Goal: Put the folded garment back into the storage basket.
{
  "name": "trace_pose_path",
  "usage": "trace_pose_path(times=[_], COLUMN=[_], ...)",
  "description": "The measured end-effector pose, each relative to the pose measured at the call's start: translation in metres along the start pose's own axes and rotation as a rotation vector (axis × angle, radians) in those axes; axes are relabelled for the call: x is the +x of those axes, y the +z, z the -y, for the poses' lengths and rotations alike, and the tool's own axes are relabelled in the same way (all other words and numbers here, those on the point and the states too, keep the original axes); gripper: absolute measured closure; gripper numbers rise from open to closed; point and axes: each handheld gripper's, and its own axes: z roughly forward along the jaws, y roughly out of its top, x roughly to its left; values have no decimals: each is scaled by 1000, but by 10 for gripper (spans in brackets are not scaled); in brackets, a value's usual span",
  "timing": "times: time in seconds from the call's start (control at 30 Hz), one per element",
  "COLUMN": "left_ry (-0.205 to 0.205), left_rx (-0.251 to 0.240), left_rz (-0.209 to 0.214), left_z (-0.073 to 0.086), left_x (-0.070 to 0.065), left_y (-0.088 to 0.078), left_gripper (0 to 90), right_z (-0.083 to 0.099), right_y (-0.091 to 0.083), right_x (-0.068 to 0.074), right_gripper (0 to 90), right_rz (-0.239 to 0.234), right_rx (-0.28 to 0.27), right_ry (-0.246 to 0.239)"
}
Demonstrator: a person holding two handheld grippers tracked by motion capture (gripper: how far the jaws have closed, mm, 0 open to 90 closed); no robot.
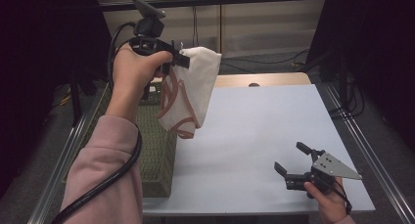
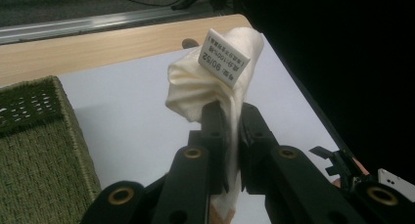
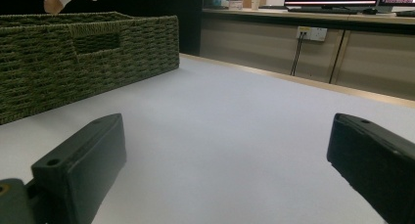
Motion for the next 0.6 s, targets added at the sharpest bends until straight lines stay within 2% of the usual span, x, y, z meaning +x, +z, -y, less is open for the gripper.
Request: trace_pose_path(times=[0.07,0.13,0.23,0.33,0.37,0.43,0.5,0.6], left_ry=[19,5,22,8,26,7,16,8], left_rx=[10,-2,7,-5,6,-5,4,1], left_rz=[-10,-5,-3,-8,-9,-16,-19,-22], left_z=[0,0,-1,0,0,0,1,1], left_x=[0,-1,0,0,2,2,5,6], left_y=[-3,-3,-8,-10,-12,-14,-17,-19], left_gripper=[834,834,834,834,834,834,834,834], right_z=[0,0,0,0,0,0,0,-1], right_y=[0,0,0,0,0,0,0,-1], right_x=[0,0,0,0,0,0,0,0], right_gripper=[8,8,8,8,8,8,8,8], right_rz=[-1,0,0,1,0,2,2,13], right_rx=[-7,-4,-3,-4,-3,-4,-4,11], right_ry=[-8,-4,-3,-4,-4,-4,-6,-7])
